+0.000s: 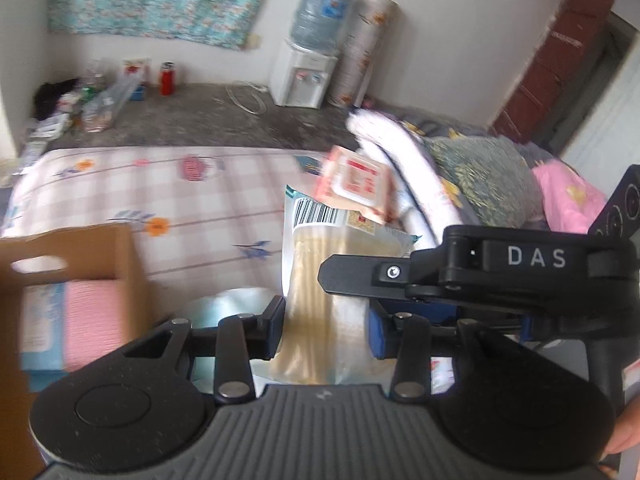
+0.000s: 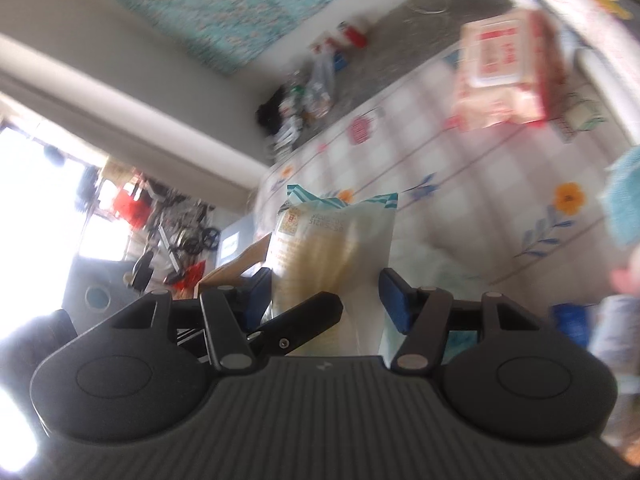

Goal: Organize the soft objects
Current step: 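Lift the cotton swab bag with both grippers and carry it to the cardboard box, then lower the swab bag into the box and open both grippers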

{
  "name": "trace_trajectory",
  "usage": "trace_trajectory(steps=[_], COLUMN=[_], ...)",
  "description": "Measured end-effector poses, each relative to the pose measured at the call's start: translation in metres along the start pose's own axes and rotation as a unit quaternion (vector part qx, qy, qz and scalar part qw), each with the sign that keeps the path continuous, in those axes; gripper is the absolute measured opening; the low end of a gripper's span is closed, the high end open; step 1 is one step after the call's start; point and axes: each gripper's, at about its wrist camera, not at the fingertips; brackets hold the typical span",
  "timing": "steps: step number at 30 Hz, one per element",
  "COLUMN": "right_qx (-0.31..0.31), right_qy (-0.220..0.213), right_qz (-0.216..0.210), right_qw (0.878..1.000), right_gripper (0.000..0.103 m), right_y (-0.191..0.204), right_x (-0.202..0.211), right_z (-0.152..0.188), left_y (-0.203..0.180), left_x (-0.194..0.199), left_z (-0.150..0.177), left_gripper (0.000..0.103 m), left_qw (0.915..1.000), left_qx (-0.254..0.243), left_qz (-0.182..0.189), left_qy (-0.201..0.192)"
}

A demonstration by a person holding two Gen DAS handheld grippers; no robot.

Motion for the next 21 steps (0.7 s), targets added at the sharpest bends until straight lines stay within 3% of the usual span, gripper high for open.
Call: trace_trajectory(steps=[12, 21], right_qx=[0.06, 0.064], right_qy=[0.113, 0.198], right_qz=[-0.061, -0.064], right_qw=[0.99, 0.976], right_gripper=[0.059, 0.059], right_y=[0.129, 0.182], right_x=[-0.104, -0.21], right_z=[0.072, 0.121], left_y=[0.142, 0.237], left_x=[0.076, 0.06], left_z=[0.023, 0.037], left_gripper=[0.042, 0.042], left_qw=[0.9916, 0.98], left_qx=[0.066, 0.092], left_qz=[-0.109, -0.176], left_qy=[-0.022, 0.002])
Point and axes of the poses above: each gripper's, at about its wrist camera, not at the fingertips, and x roughly against the way its jaws point, y to its left, z to its underside, and after that the axes turned 9 degrees about -y, right-handed
